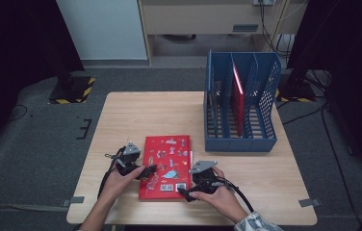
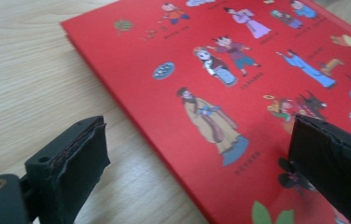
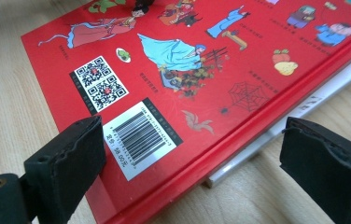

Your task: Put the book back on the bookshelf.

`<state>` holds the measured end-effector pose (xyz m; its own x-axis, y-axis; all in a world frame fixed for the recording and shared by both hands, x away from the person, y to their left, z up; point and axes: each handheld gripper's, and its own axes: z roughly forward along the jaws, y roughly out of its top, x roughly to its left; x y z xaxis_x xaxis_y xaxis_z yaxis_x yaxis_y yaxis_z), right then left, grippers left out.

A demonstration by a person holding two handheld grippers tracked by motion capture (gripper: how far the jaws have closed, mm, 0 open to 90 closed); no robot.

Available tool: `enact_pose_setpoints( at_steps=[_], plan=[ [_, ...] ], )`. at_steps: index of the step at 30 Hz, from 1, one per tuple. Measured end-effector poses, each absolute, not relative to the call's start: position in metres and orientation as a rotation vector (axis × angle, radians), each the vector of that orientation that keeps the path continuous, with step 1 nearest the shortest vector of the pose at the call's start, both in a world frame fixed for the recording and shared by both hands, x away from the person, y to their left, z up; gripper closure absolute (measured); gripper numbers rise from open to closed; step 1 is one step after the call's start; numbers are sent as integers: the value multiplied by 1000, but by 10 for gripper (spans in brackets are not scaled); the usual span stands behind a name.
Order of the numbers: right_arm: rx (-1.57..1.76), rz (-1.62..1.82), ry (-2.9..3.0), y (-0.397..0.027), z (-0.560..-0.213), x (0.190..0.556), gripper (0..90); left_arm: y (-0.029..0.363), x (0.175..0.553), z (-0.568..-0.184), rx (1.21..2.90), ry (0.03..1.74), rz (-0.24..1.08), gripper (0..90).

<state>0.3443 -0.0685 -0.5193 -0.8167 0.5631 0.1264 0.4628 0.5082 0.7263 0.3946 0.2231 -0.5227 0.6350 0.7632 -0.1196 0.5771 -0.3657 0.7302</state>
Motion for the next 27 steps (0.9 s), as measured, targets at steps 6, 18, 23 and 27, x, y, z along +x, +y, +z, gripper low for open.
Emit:
enact_pose_setpoints(
  at_steps=[6, 18, 23, 27],
  plan=[
    [965, 1221, 2630, -70, -523, 348, 44, 221, 395, -524, 2077, 1046, 284, 17],
    [947, 1230, 2631, -71, -524, 348, 45, 222, 400, -530, 2041, 1064, 206, 0],
    [952, 1238, 2632, -71, -525, 348, 44, 222, 403, -533, 2024, 1062, 158, 0],
    [957, 1242, 2639, -71, -525, 349, 44, 222, 404, -534, 2021, 1053, 153, 0]
  ],
)
